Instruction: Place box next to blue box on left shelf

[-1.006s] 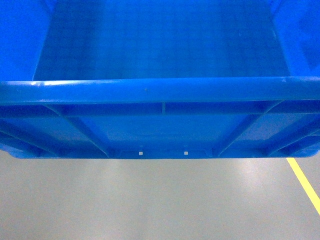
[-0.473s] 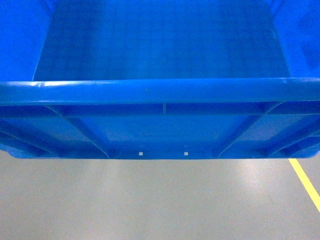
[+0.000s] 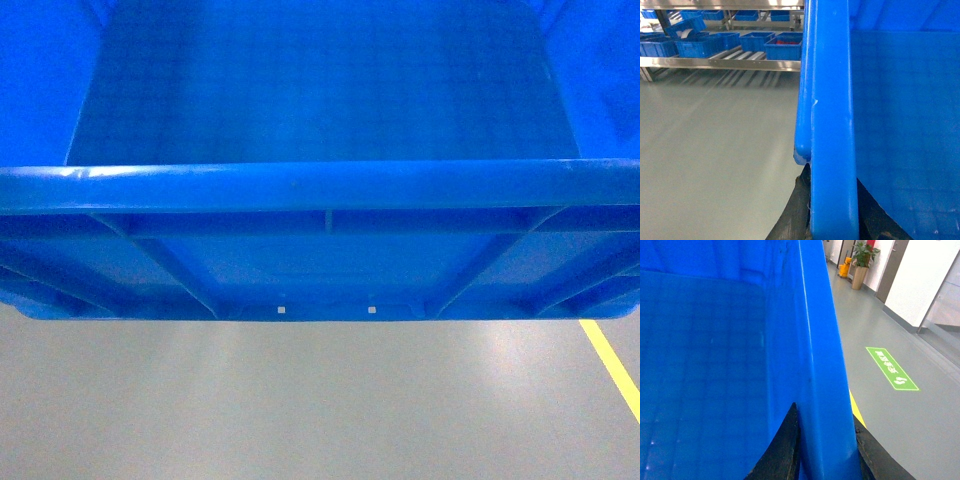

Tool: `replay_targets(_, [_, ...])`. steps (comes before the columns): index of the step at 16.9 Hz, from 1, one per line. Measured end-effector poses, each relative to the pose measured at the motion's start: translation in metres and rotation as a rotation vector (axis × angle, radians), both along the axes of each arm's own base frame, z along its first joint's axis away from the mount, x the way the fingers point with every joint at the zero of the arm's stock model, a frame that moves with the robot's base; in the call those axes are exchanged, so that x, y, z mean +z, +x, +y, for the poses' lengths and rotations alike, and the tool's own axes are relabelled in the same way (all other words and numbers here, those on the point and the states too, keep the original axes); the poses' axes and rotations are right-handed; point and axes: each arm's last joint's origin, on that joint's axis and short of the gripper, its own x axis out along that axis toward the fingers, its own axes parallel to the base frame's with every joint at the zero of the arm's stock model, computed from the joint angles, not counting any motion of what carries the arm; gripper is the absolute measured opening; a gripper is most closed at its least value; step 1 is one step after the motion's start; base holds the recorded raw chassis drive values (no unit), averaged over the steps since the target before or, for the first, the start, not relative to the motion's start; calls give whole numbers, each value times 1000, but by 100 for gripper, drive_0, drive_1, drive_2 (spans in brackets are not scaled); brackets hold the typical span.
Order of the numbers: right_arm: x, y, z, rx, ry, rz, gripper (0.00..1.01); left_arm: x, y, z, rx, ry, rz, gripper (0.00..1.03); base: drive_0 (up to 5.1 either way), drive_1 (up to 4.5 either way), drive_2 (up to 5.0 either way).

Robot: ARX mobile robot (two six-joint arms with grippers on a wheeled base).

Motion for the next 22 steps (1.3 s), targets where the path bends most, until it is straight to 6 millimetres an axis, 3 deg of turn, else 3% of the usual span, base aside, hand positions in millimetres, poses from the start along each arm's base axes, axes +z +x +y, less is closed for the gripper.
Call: replay_targets(22, [0,0,0,-1,-1,-1,16,0,0,0,-1,1,-3,8,-5,418,-427])
